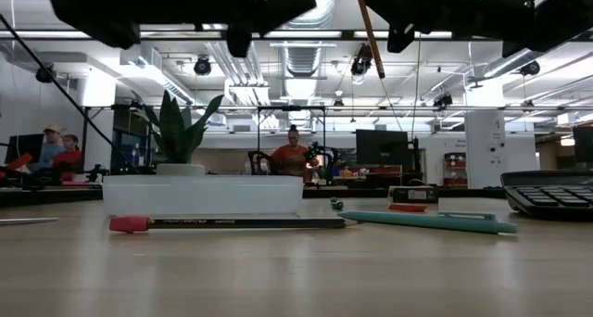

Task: Pack school essentials
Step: Put the orange pencil into the blue supply box

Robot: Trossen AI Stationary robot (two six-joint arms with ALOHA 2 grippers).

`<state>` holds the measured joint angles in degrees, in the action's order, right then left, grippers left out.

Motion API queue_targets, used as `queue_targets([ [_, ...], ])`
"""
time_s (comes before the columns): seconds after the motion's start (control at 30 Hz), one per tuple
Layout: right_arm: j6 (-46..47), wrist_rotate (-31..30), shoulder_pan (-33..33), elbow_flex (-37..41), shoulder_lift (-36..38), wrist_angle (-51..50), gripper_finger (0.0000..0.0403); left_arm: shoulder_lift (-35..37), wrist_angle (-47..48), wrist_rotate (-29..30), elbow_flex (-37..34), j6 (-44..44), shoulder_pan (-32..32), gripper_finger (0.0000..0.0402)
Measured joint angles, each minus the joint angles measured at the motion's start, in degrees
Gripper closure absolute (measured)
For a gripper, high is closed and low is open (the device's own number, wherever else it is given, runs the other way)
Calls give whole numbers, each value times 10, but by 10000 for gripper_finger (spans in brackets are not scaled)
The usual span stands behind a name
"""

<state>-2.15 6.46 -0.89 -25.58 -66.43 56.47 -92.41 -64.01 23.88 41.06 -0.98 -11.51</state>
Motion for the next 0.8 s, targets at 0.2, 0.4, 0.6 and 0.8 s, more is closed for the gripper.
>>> queue_targets([
  [0.2, 9, 0, 0, 0, 0, 0, 390, -60, -3, -16, 57, -16, 9, 232],
  [0.4, 16, 0, 0, 0, 0, 0, 390, -112, -3, -29, 109, -18, 26, 224],
  [0.6, 16, 0, 0, 0, 0, 0, 390, -145, -4, -49, 147, -14, 35, 224],
  [0.8, 13, 0, 0, 0, 0, 0, 390, -147, 0, -67, 148, 2, 36, 248],
])
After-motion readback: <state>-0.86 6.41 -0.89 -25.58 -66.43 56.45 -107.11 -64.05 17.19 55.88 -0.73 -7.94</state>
